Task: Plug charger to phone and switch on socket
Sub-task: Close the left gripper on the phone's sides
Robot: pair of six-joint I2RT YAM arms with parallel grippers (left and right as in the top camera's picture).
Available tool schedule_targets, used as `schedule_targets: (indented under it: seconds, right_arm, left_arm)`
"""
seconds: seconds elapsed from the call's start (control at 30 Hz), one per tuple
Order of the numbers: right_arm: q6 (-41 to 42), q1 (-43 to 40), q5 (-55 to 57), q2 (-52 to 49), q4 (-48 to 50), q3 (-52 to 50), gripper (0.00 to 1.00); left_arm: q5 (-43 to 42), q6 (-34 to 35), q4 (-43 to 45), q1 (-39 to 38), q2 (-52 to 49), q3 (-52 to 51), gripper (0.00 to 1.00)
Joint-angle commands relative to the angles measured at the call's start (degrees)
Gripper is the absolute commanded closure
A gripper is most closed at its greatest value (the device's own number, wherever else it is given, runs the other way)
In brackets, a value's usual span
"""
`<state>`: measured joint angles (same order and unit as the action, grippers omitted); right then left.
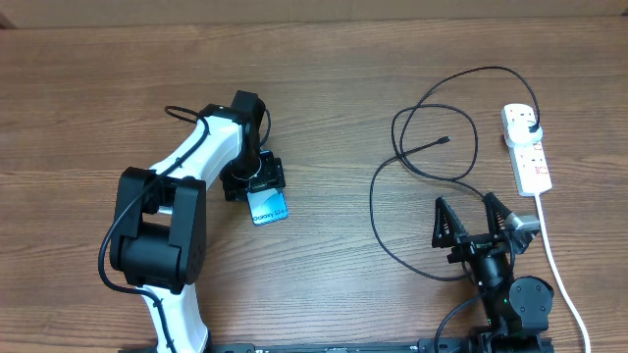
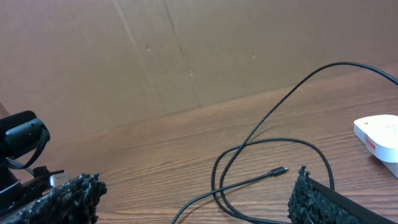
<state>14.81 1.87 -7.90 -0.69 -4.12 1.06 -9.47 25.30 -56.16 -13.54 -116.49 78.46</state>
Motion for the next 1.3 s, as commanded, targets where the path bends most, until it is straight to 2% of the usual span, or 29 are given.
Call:
schedule_targets:
  seconds: [0.0,0.4,0.47,0.57,0.93,1.03,1.27]
  right_arm:
    - [0.2,0.0,0.4,0.5,0.2,-0.6,0.0]
    - [0.2,0.0,0.4,0.5,0.2,-0.6,0.0]
    - [0.2,0.0,0.4,0.5,0.2,-0.6,0.0]
    - [0.2,0.0,0.4,0.5,0.2,-0.6,0.0]
    - [0.2,0.0,0.4,0.5,0.2,-0.6,0.0]
    - [0.2,0.0,0.4,0.5,0.2,-0.6,0.0]
    - [0.2,0.0,0.4,0.5,0.2,-0.6,0.0]
  left_arm:
    - [-0.7,0.4,-0.2,-0.4,-1.4,-0.5,0.24]
    - [0.9,0.4,-0.2,-0.4,-1.4,-0.5,0.16]
    - [0.9,0.4,-0.2,-0.4,-1.4,-0.5,0.08]
    - [0.9,-0.1,-0.2,-0.4,-1.4,-0.5,0.0]
    - [4.1,0.0,0.0,-0.4,-1.5,-0.5,0.0]
    - [3.5,2.6,0.2,-0.4,-1.5,-0.5,0.0]
    - [3.7,1.5,3.1,-0.4,-2.3,-0.5,0.0]
